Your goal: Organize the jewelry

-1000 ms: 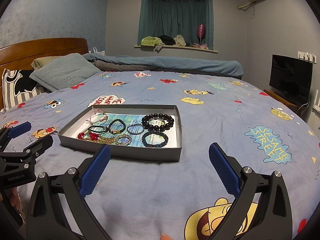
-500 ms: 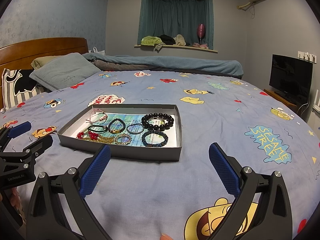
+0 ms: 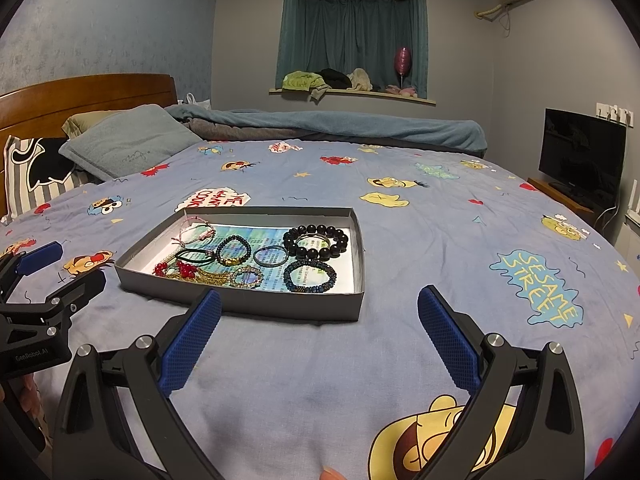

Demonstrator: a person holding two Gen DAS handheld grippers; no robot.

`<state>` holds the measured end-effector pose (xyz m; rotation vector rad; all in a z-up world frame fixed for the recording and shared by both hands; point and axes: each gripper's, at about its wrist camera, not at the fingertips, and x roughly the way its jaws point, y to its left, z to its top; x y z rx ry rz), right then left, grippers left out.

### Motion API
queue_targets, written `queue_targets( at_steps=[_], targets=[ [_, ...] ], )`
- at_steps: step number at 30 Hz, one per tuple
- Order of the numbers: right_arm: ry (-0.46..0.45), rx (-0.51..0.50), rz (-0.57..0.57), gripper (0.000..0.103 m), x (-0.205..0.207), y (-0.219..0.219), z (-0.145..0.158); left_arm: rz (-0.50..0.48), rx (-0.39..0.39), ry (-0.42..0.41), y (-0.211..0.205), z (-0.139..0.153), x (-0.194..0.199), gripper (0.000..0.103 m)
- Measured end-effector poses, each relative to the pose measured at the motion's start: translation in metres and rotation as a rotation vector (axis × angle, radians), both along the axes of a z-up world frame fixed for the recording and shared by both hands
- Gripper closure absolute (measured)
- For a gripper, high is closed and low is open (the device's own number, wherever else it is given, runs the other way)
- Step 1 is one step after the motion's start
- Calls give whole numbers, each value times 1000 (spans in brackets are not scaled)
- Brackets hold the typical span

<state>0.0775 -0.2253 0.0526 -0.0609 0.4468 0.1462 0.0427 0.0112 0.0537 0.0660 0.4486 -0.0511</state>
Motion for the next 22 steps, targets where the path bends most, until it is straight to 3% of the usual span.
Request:
queue_targets(
  at_steps=[12,22],
  targets=[
    [5,-1,1,6,1,-1,-3,21,12,-15,5,1,3,9],
    [8,-1,0,6,2,-2,-6,12,-12,37,7,-4,10,9]
  ],
)
